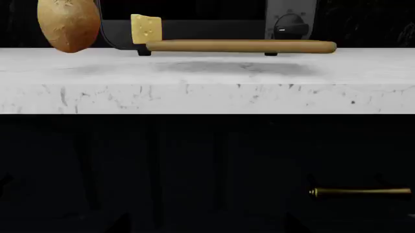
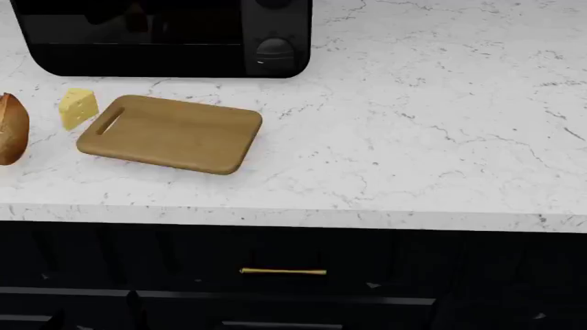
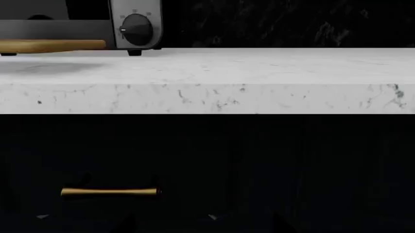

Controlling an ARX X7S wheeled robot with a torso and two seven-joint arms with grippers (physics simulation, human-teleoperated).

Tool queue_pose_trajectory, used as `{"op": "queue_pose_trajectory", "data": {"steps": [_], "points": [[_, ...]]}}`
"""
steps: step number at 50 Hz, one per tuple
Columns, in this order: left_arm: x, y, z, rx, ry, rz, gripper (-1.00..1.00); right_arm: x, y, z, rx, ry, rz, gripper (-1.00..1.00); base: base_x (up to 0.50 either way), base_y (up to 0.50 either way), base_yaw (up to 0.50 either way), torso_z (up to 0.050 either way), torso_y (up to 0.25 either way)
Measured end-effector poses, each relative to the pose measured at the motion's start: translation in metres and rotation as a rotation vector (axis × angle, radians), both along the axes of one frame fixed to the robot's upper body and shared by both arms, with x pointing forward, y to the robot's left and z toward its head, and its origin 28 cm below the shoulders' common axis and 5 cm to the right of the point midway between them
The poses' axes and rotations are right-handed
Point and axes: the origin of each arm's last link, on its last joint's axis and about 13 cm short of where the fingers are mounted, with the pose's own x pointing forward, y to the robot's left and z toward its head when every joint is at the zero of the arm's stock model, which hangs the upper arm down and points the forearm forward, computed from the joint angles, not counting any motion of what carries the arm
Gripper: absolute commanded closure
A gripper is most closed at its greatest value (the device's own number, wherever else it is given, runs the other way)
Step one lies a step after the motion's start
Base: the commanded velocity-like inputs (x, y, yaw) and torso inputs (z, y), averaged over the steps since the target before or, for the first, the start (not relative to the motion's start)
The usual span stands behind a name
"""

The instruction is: Place the bread and cheese on the cutting board.

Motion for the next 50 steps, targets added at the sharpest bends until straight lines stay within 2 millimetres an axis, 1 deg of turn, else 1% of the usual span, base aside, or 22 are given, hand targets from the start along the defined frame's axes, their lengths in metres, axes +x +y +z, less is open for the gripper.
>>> {"op": "queue_pose_trajectory", "data": {"steps": [1, 9, 12, 14, 17, 26, 33, 36, 40, 50], "points": [[0.002, -0.001, 0.0, 0.008, 0.0, -0.003, -1.0, 0.002, 0.002, -0.001, 0.013, 0.01, 0.011, -1.0, 0.0, 0.0, 0.0, 0.0, 0.0], [0.002, 0.0, 0.0, 0.002, -0.005, -0.003, -1.0, 0.002, 0.001, -0.001, 0.014, 0.006, 0.004, -1.0, 0.0, 0.0, 0.0, 0.0, 0.0], [0.001, 0.0, 0.001, -0.009, -0.014, -0.009, -1.0, 0.001, 0.0, 0.0, 0.014, 0.005, -0.002, -1.0, 0.0, 0.0, 0.0, 0.049, 0.0], [0.001, 0.002, 0.005, -0.02, -0.03, -0.01, -1.0, 0.002, -0.001, 0.006, 0.008, -0.007, -0.007, -1.0, 0.0, 0.0, 0.0, 0.05, 0.0], [0.004, 0.005, 0.015, -0.038, -0.064, -0.004, -1.0, 0.005, -0.003, 0.02, -0.001, -0.041, -0.015, -1.0, 0.0, 0.0, 0.0, 0.05, 0.0], [0.019, 0.015, 0.058, -0.084, -0.179, 0.022, -1.0, 0.02, -0.009, 0.072, -0.013, -0.159, -0.031, -1.0, 0.0, 0.0, 0.0, 0.05, 0.0], [0.027, 0.019, 0.084, -0.099, -0.249, 0.035, -1.0, 0.028, -0.012, 0.101, -0.003, -0.232, -0.037, -1.0, 0.0, 0.0, 0.0, 0.05, 0.0], [0.027, 0.02, 0.092, -0.093, -0.274, 0.029, -1.0, 0.029, -0.014, 0.11, -0.006, -0.253, -0.039, -1.0, 0.03, 0.45, 0.0, 0.041, 0.0], [0.028, 0.023, 0.101, -0.075, -0.299, 0.036, -1.0, 0.03, -0.014, 0.116, -0.006, -0.266, -0.032, -1.0, 0.05, 0.5, 0.0, 0.0, 0.0], [0.027, 0.028, 0.114, -0.028, -0.333, 0.066, -1.0, 0.031, -0.012, 0.122, -0.017, -0.279, -0.022, -1.0, 0.06, 0.5, 0.0, 0.0, 0.0]]}}
